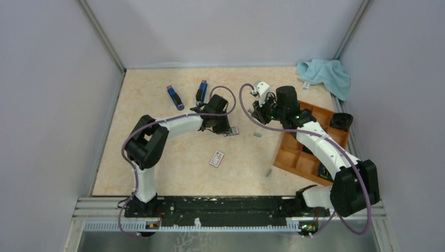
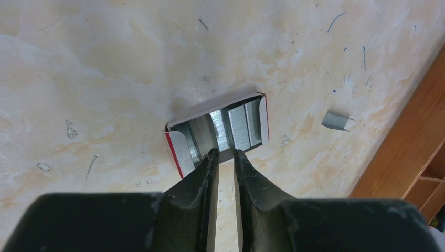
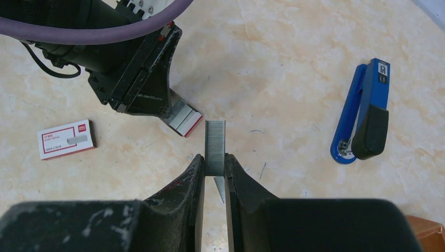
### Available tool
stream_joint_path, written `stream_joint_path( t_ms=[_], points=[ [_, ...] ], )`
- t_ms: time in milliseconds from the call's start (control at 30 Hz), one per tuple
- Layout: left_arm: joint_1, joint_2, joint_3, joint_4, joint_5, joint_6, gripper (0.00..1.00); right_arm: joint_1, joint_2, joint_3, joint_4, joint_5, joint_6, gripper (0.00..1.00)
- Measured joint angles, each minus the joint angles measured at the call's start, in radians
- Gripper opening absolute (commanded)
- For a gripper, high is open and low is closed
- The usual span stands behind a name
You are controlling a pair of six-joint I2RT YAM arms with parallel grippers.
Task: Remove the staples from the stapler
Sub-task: Adjust the staple in the staple box.
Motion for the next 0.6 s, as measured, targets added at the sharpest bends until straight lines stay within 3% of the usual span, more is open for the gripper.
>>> stream_joint_path(
  t_ms=[600],
  points=[
    [0.000, 0.002, 0.000, -0.014, -0.016, 0.005, 0.27, 0.000, -0.001, 0.000, 0.000, 0.000, 0.000, 0.11]
  ],
)
